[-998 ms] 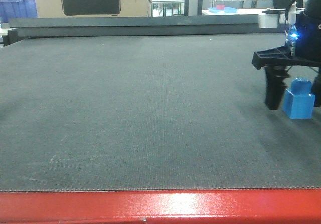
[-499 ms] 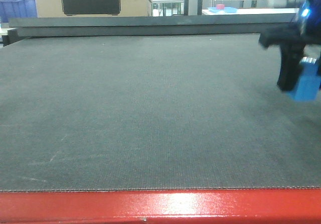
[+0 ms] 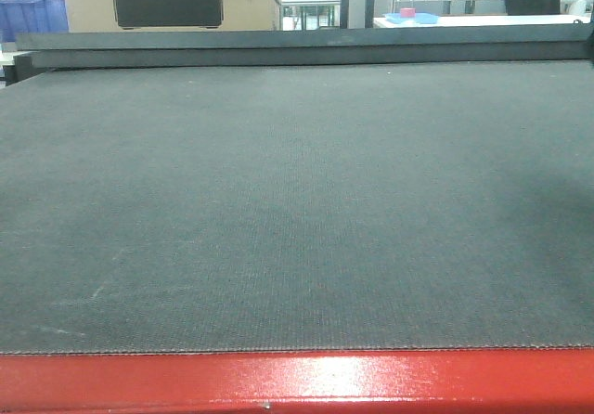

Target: Grab block from conveyor and place in blue bin

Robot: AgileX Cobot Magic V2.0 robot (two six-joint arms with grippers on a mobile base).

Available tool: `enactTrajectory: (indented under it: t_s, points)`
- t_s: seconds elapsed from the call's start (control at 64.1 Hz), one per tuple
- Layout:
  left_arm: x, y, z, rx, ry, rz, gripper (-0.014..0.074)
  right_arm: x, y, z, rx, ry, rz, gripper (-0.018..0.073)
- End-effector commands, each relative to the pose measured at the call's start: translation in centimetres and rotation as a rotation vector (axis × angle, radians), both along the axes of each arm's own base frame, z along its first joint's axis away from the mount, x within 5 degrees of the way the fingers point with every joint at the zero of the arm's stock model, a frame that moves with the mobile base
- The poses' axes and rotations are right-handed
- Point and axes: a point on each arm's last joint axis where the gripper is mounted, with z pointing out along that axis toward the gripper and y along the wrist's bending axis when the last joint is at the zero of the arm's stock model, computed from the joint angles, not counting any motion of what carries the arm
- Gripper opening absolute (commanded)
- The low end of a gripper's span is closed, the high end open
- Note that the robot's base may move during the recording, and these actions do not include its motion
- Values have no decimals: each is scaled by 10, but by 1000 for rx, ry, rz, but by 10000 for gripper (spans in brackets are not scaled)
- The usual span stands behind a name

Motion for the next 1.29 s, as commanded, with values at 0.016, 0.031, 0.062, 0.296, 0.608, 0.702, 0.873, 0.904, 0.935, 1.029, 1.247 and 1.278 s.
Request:
enactTrajectory:
  t_s: [0.016, 0.031, 0.062, 0.296, 0.608, 0.702, 0.873, 0.904, 0.935, 1.029, 1.247, 1.278]
  points:
    - [17, 2, -15, -3, -9, -2, 587, -5, -2, 7, -2, -49, 4, -155]
    - [18, 2, -16, -3, -11, -2, 587, -5, -2, 7, -2, -49, 4, -155]
    - [21, 2, -21, -3, -3, -3, 587, -6, -2, 8, -2, -51, 4, -155]
    - [36, 6, -55, -10, 72, 4, 587, -6, -2, 7, -4, -44, 5, -155]
    - [46, 7, -73, -15, 78, 8, 545, -6, -2, 8, -7, -48, 10, -155]
    - [46, 7, -78, -16, 98, 9, 482, -6, -2, 8, -7, -48, 10, -155]
    - [47, 7, -80, -26, 108, 37, 243, -6, -2, 8, -7, -48, 10, -155]
    - [46, 7, -81, -27, 119, 37, 188, -6, -2, 7, -8, -46, 11, -155]
    - [45, 7, -80, -27, 126, 38, 117, -6, -2, 7, -8, -46, 11, -155]
    - [42, 7, -76, -29, 135, 39, -60, -6, -2, 7, -8, -46, 11, -155]
    - [29, -7, -41, -105, 54, 49, -111, -6, -3, 5, -18, -55, 11, -155]
    - [26, -11, -34, -104, 33, 35, -111, -5, -4, 3, -25, -57, 9, -155]
